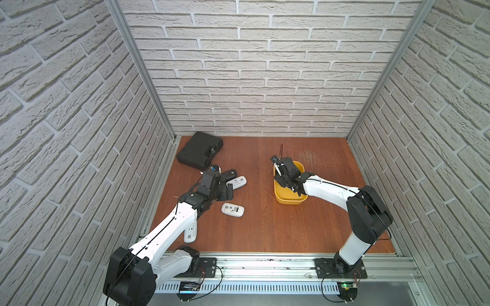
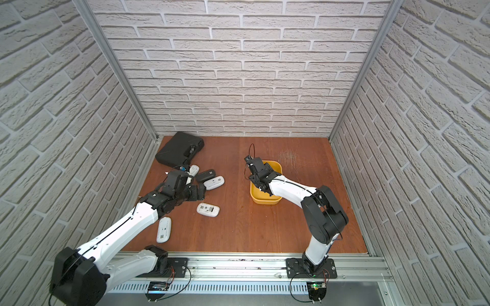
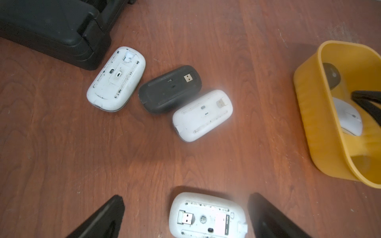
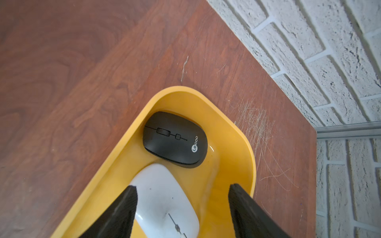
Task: Put the mouse in the storage box
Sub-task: Place the mouse in the storage box, then pick up the mouse from the center of the board.
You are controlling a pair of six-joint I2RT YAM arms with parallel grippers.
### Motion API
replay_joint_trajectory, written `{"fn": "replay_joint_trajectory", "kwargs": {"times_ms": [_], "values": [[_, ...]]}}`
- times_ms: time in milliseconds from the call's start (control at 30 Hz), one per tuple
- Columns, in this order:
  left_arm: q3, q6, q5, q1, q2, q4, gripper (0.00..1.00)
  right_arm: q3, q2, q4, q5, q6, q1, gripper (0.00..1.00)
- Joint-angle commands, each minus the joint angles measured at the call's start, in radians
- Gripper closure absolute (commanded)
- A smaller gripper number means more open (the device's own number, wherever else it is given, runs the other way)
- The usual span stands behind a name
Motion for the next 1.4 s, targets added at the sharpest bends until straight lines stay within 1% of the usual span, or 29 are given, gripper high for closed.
{"fn": "replay_joint_trajectory", "kwargs": {"times_ms": [0, 67, 167, 267, 367, 467, 533, 667, 833, 933, 1067, 1167, 1367], "values": [[0.022, -0.025, 0.026, 0.020, 0.024, 0.007, 0.03, -0.027, -0.081, 0.018, -0.081, 0.087, -0.008, 0.25], [0.023, -0.033, 0.054, 0.022, 0.043, 0.008, 0.04, -0.046, -0.127, 0.022, -0.129, 0.123, -0.008, 0.25], [0.020, -0.083, 0.080, 0.019, 0.076, -0.019, 0.04, -0.088, -0.191, 0.038, -0.214, 0.177, -0.008, 0.25], [0.012, -0.193, 0.092, 0.001, 0.090, -0.078, 0.04, -0.113, -0.226, 0.026, -0.280, 0.208, -0.008, 0.25], [0.006, -0.291, 0.052, -0.074, 0.090, -0.130, 0.04, -0.144, -0.259, 0.039, -0.310, 0.226, -0.008, 0.25], [0.021, -0.388, 0.006, -0.171, 0.112, -0.174, 0.02, -0.155, -0.272, 0.057, -0.318, 0.237, -0.008, 0.25], [0.043, -0.503, -0.041, -0.230, 0.138, -0.226, 0.02, -0.152, -0.273, 0.053, -0.317, 0.247, -0.008, 0.25], [0.021, -0.612, -0.009, -0.286, 0.177, -0.150, 0.02, -0.154, -0.281, 0.060, -0.324, 0.249, -0.008, 0.24], [-0.002, -0.663, 0.005, -0.289, 0.212, -0.095, 0.02, -0.165, -0.312, 0.071, -0.353, 0.259, -0.008, 0.24], [0.010, -0.668, 0.001, -0.289, 0.250, -0.102, 0.03, -0.165, -0.315, 0.065, -0.338, 0.254, -0.010, 0.24], [-0.016, -0.691, -0.010, -0.278, 0.307, -0.047, 0.03, -0.167, -0.323, 0.055, -0.335, 0.264, -0.009, 0.24], [0.002, -0.683, -0.016, -0.269, 0.360, -0.044, 0.03, -0.170, -0.329, 0.060, -0.337, 0.266, -0.009, 0.24], [0.053, -0.630, -0.040, -0.241, 0.449, -0.059, 0.05, -0.171, -0.341, 0.053, -0.347, 0.267, -0.009, 0.24]]}}
